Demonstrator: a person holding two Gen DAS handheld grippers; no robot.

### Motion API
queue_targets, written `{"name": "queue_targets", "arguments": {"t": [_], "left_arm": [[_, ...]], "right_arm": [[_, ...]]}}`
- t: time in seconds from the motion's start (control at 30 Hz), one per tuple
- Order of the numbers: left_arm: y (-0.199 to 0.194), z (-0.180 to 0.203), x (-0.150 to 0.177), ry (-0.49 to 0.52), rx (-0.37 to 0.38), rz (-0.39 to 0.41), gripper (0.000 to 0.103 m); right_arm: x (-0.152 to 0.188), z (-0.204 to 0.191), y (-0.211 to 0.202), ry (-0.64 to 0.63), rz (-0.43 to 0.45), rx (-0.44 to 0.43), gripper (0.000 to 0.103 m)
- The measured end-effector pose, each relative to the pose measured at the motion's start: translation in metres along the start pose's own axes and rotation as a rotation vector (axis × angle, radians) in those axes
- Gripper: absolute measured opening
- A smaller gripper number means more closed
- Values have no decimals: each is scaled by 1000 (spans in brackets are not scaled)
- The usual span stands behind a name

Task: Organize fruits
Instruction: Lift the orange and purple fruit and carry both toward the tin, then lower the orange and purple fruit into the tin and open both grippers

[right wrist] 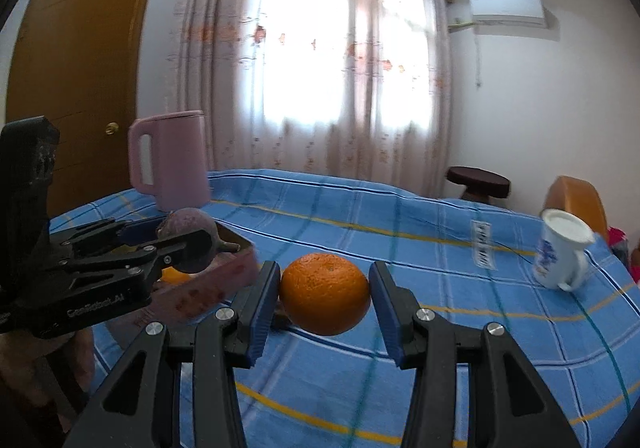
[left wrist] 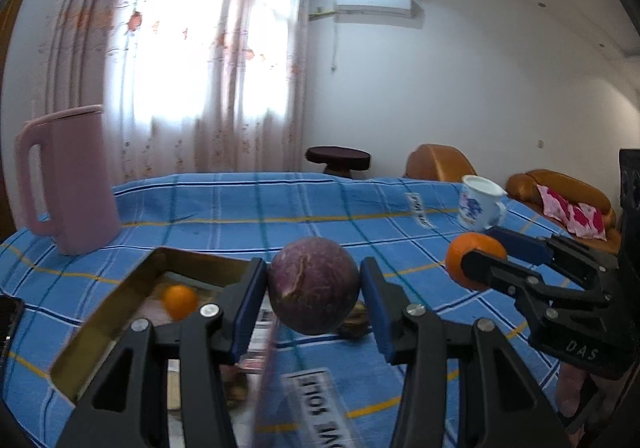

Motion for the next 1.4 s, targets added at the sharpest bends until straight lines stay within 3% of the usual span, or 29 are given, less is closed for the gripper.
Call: {"name": "queue_targets", "arguments": {"t": [0.33, 0.67, 0.97, 1.23, 1.33, 1.4], "left_arm": [[-10, -66, -5, -44, -92, -27, 50], [-3, -120, 3, -90, -163, -83, 50], [10, -143, 21, -130, -182, -155, 50], [18, -138, 19, -110, -152, -176, 50], [22, -140, 22, -112, -157, -188, 50], [19, -142, 22, -121, -161, -178, 58]], "right_arm": [[-18, -65, 35, -50, -11, -128, 48], [-14, -116, 67, -91, -59, -214, 48], [-2, -132, 98, -110, -130, -219, 48], [7, -135, 119, -115, -200, -183, 48], [13, -138, 124, -116, -231, -213, 49], [14, -139, 122, -121, -228, -208, 49]]}}
Point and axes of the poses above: each gripper's, at about its wrist camera, not at the fingertips, and y roughly the way its jaws point, z to its right, x to its underside, the point moved 7 cm from there along y, roughly the way its jaws point, and after that the axes turned 4 degrees about z, right-handed, at the moved point
